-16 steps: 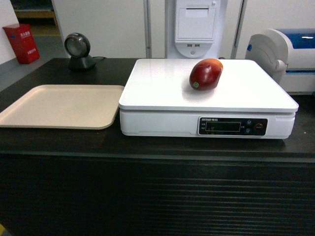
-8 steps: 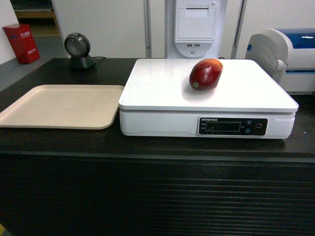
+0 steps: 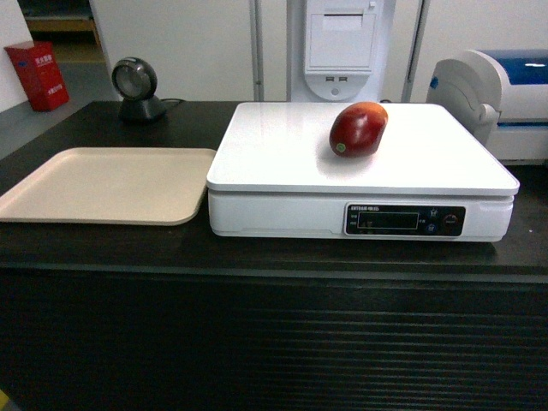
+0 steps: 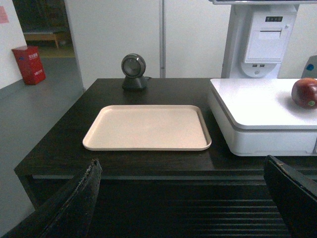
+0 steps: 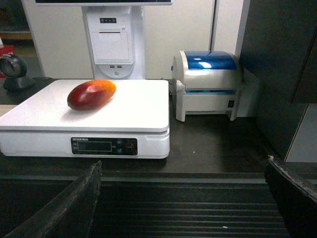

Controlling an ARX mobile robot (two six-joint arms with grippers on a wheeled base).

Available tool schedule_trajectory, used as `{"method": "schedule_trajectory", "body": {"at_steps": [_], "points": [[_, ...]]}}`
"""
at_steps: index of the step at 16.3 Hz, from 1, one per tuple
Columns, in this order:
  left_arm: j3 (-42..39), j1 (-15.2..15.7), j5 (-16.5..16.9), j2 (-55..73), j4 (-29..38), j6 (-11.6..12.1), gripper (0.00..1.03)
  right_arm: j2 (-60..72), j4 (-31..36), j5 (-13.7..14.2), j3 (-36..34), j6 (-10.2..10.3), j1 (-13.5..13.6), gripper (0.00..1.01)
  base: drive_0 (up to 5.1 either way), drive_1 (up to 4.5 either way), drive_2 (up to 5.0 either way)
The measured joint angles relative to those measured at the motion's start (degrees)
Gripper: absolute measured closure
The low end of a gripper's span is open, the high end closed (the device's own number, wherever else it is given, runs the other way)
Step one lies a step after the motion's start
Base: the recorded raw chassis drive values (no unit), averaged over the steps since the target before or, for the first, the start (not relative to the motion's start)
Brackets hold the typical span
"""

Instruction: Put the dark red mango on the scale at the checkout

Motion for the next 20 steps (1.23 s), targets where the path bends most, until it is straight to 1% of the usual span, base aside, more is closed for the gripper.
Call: {"method": "schedule_trajectory", "body": {"at_steps": [20], "points": [[0.0,0.0,0.0,0.0,0.1,0.0,0.05,0.0,0.1,0.0,0.0,0.0,0.0,0.03,0.0,0.0,0.0]]}}
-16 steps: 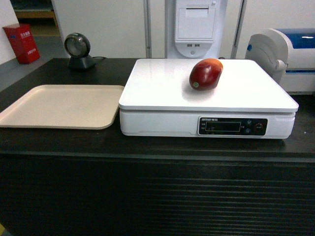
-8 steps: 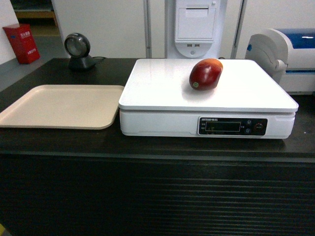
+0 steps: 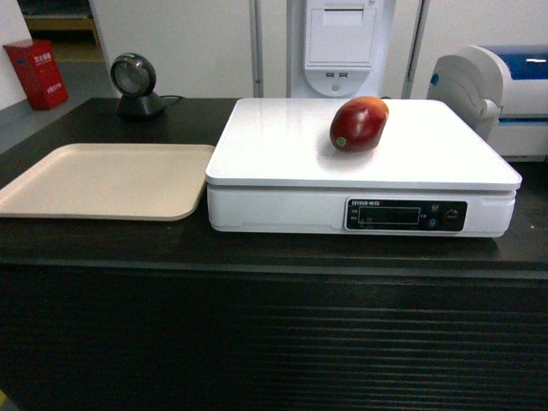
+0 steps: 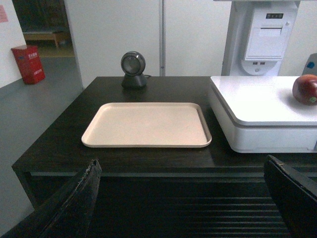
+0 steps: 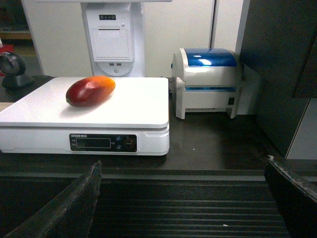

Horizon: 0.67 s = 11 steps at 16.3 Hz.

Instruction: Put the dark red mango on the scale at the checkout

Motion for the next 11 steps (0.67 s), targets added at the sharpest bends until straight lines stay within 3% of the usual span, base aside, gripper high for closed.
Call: {"method": "schedule_trajectory", "body": {"at_steps": [11], "points": [[0.0,0.0,0.0,0.0,-0.1,0.1,0.05,0.0,-0.1,0.0,0.0,0.0,0.0,0.03,0.0,0.0,0.0]]}}
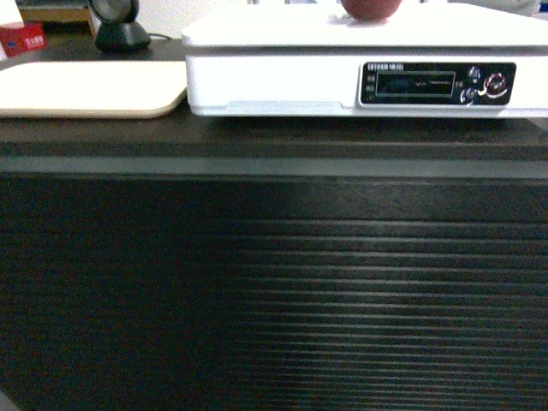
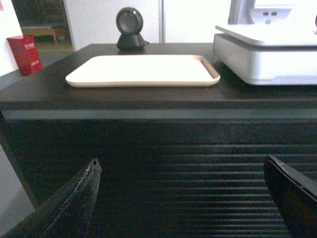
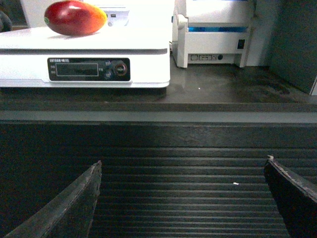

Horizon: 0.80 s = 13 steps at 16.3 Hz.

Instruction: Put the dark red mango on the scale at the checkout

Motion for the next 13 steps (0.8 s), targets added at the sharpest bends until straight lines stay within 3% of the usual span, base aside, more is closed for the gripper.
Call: {"method": "schedule_trajectory", "body": {"at_steps": [13], "points": [[0.0,0.0,0.0,0.0,0.0,0.0,0.05,0.0,0.0,0.0,0.0,0.0,0.0,0.03,0.0,0.0,0.0]]}}
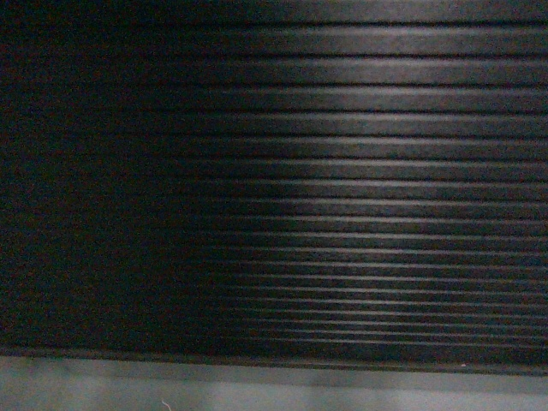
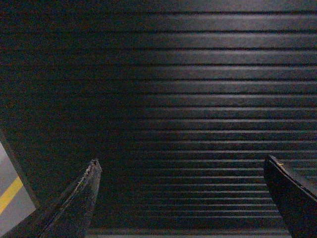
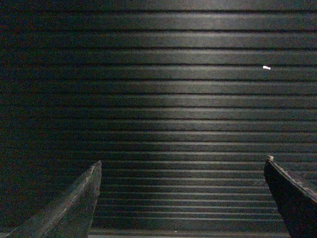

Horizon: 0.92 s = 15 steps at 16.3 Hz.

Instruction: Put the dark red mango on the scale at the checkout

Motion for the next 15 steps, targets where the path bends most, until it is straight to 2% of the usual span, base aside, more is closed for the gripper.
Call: {"method": "schedule_trajectory", "body": {"at_steps": [15], "points": [[0.0,0.0,0.0,0.0,0.0,0.0,0.05,0.0,-0.1,0.0,0.0,0.0,0.0,0.03,0.0,0.0,0.0]]}}
